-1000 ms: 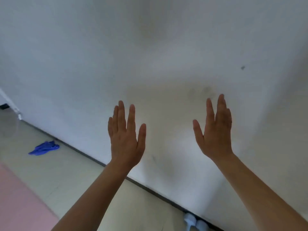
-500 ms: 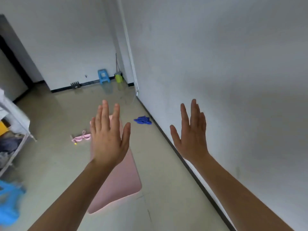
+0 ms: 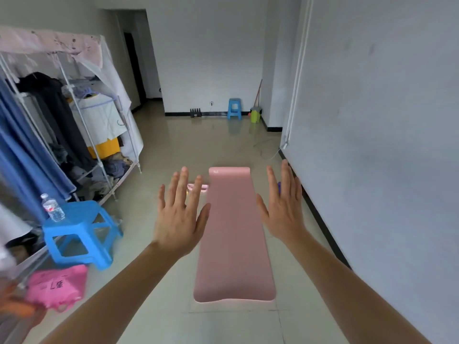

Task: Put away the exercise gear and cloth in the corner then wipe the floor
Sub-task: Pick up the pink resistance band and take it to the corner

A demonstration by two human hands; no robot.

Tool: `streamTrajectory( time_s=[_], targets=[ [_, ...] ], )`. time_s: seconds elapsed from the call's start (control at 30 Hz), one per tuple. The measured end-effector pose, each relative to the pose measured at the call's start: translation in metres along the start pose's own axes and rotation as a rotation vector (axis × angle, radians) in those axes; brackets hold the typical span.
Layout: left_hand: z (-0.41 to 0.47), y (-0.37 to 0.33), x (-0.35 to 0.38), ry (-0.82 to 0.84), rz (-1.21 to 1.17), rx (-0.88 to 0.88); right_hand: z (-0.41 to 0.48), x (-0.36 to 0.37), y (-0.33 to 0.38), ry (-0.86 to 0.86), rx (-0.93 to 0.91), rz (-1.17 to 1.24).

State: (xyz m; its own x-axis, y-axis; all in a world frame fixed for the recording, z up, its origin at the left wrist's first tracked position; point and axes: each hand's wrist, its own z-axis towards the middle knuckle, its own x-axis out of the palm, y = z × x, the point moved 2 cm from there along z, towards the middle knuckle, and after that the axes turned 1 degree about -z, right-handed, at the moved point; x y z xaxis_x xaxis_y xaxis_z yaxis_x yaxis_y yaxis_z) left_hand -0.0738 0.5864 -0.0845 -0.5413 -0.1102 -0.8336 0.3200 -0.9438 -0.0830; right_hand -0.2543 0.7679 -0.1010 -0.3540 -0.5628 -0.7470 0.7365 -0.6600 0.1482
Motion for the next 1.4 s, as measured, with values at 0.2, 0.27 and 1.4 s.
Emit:
streamTrajectory(
  time_s=[0.2,0.27,1.4],
  targets=[
    [0.042,0.111,0.029,0.034,0.021,-0.064,0.057,0.080,0.058,0.053,-0.043,0.029],
    [0.059,0.137,0.049,0.047,-0.005,-0.102,0.075,0.110,0.065,0.066,-0.036,0.040],
    [0.561,0.735,0.421,0.336,0.134,-0.114,0.633,0.742,0.246,0.371,0.038,0.039]
  ],
)
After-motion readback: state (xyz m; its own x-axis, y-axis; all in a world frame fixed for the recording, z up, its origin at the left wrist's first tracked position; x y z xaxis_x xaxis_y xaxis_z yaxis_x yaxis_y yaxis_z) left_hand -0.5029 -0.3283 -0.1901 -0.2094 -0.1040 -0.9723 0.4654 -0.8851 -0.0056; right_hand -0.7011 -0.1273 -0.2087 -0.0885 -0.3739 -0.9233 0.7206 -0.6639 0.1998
